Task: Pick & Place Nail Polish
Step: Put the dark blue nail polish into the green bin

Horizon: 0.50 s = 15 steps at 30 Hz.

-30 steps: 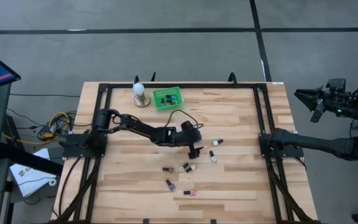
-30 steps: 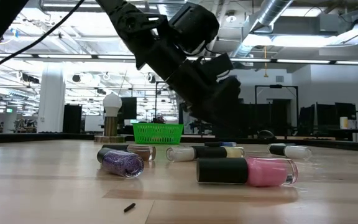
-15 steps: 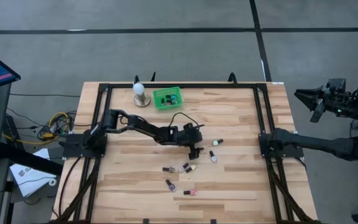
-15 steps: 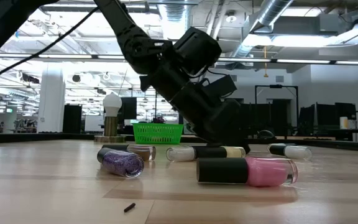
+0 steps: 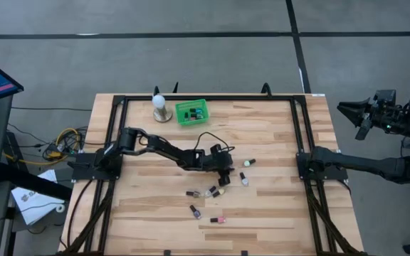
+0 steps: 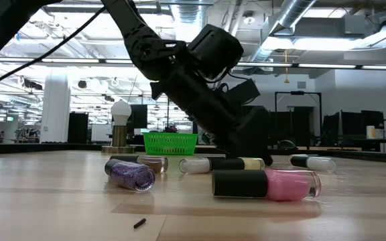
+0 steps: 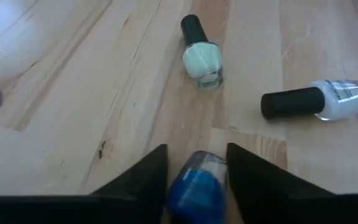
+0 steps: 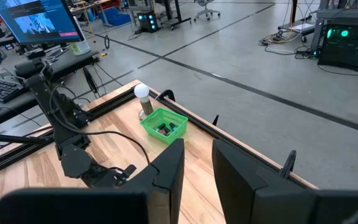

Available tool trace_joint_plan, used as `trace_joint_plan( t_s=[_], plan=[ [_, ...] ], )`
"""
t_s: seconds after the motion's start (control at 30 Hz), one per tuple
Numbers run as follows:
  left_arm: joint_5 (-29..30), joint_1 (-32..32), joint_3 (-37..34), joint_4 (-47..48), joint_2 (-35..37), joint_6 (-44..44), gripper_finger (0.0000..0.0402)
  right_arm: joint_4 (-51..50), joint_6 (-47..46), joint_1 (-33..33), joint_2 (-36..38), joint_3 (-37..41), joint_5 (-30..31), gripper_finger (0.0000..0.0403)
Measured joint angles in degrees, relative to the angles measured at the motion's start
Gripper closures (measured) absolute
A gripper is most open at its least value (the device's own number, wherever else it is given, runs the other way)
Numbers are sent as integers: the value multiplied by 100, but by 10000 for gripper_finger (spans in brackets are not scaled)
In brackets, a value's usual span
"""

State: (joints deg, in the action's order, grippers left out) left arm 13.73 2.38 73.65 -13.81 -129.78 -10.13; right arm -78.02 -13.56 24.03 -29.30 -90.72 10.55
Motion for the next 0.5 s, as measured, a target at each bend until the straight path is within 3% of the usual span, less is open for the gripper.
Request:
trace_joint_plan(
  t_s=[0.13, 0.5],
  plan=[
    [31, -5, -86, -34, 6, -26, 307, 0, 0, 0, 0, 0, 0, 327],
    [95, -52, -256, 304, 545, 232, 307, 0, 0, 2, 0, 0, 2, 327]
  ],
)
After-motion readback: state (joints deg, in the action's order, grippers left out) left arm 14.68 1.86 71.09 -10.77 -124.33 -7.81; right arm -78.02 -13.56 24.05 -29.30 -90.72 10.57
